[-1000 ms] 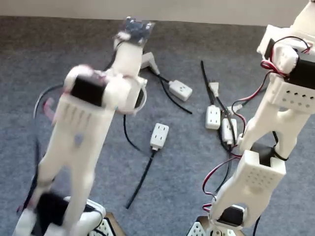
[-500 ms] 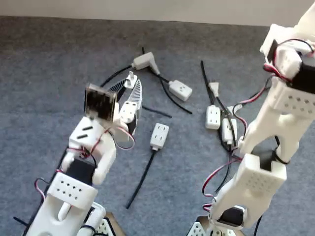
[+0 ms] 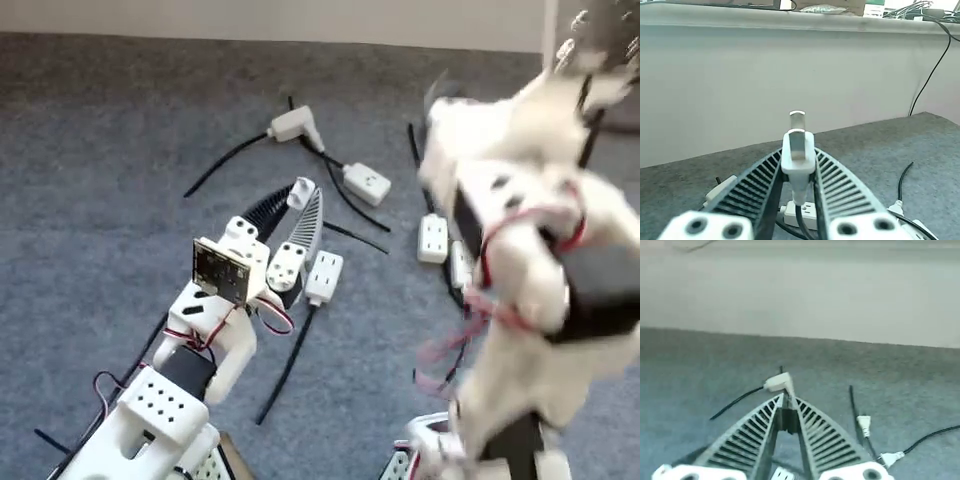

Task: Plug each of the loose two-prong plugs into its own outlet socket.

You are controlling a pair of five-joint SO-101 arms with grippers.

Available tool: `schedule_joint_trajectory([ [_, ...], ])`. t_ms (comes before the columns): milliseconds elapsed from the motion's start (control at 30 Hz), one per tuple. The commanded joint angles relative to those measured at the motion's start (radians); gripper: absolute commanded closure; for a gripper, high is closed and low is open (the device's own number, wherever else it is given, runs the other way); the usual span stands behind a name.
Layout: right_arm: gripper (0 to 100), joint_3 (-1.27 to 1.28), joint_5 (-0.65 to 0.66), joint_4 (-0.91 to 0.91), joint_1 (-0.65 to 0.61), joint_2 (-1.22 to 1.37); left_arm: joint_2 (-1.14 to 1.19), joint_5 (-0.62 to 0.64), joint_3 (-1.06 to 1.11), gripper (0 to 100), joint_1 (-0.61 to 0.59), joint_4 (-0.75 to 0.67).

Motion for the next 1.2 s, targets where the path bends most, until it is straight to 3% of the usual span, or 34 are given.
schedule_joint_trajectory([
  [0, 99.2, 0.314, 0.060, -0.047, -0.206, -0.262, -0.021, 0.002, -0.007, 99, 0.018, -0.025],
  [133, 99.2, 0.682, 0.123, -0.213, -0.338, -0.464, -0.022, 0.003, -0.012, 99, 0.021, -0.028],
  [433, 99.2, 1.260, 0.132, -0.608, -0.417, -0.740, -0.022, 0.003, -0.007, 99, 0.096, -0.021],
  [767, 99.2, 1.342, 0.158, -0.685, -0.426, -0.731, -0.024, 0.005, 0.027, 99, 0.133, -0.021],
  [1000, 99.2, 1.351, 0.172, -0.690, -0.286, -0.731, -0.025, 0.003, 0.053, 99, 0.174, -0.028],
  [1167, 99.2, 1.455, 0.172, -0.760, -0.269, -0.733, -0.025, 0.003, 0.048, 99, 0.173, -0.028],
])
